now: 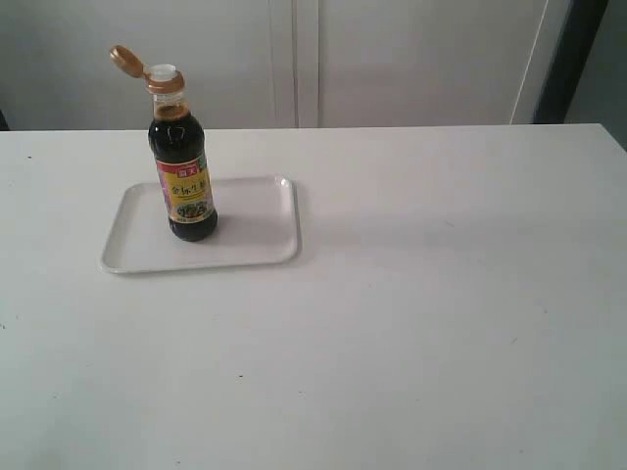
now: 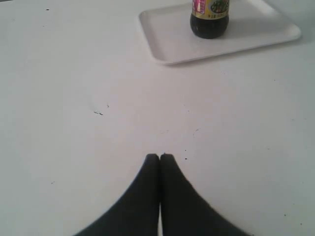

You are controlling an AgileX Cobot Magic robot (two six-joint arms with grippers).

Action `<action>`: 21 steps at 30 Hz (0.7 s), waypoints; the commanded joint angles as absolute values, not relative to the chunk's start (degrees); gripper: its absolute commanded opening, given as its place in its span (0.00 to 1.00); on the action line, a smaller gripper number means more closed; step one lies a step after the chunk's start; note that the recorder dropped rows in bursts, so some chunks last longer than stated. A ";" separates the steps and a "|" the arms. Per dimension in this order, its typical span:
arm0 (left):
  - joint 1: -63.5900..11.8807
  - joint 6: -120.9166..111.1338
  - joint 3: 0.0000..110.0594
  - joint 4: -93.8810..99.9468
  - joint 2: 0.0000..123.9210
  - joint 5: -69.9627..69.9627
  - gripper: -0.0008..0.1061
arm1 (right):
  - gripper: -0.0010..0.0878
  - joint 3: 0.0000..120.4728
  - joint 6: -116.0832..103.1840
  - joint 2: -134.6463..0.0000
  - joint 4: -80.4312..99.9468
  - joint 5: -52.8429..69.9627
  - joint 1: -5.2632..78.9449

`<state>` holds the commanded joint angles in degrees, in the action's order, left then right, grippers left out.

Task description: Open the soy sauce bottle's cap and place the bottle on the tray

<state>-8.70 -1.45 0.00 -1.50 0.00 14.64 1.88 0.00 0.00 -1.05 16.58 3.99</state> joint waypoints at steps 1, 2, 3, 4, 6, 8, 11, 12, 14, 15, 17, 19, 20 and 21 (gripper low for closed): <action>-8.70 -1.45 0.00 -1.50 0.00 14.64 0.01 | 0.01 1.20 0.00 0.00 -1.31 16.58 3.99; -8.70 -1.45 0.00 -1.50 0.00 14.64 0.01 | 0.01 0.56 0.00 0.00 -1.58 16.58 3.99; -8.70 -1.45 0.00 -1.50 0.00 14.64 0.01 | 0.01 0.00 0.00 0.00 -1.70 16.58 3.99; -8.70 -1.45 0.00 -1.50 0.00 14.64 0.01 | 0.01 0.00 0.00 0.00 -1.70 16.43 3.99; -8.70 -1.45 0.00 -1.50 0.00 14.64 0.01 | 0.01 0.00 0.00 0.00 -1.70 16.43 3.99; -8.70 -1.45 0.00 -1.50 0.00 14.64 0.01 | 0.01 0.00 0.00 0.00 -1.70 17.53 3.99; -8.70 -1.45 0.00 -1.50 0.00 14.64 0.01 | 0.01 0.00 0.00 0.00 -1.70 17.97 3.99; -8.70 -1.45 0.00 -1.50 0.00 14.64 0.01 | 0.01 0.00 0.00 0.00 -1.70 17.97 3.99; -8.70 -1.45 0.00 -1.50 0.00 14.64 0.01 | 0.01 0.00 0.00 0.00 -1.70 17.97 3.99; -8.70 -1.45 0.00 -1.50 0.00 14.64 0.01 | 0.01 0.00 0.00 0.00 -1.70 17.97 3.99; -8.70 -1.45 0.00 -1.50 0.00 14.64 0.01 | 0.01 0.00 0.00 0.00 -1.70 17.97 3.99; -8.70 -1.45 0.00 -1.50 0.00 14.64 0.01 | 0.01 0.00 0.00 0.00 -1.70 17.80 3.99; -8.70 -1.45 0.00 -1.50 0.00 14.64 0.01 | 0.01 0.00 0.00 0.00 -1.70 17.90 3.99; -8.70 -1.45 0.00 -1.50 0.00 14.64 0.01 | 0.01 0.00 0.00 0.00 -1.70 17.90 3.99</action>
<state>-8.70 -1.45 0.00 -1.50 0.00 14.64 0.00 0.00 0.00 -1.70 17.90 3.99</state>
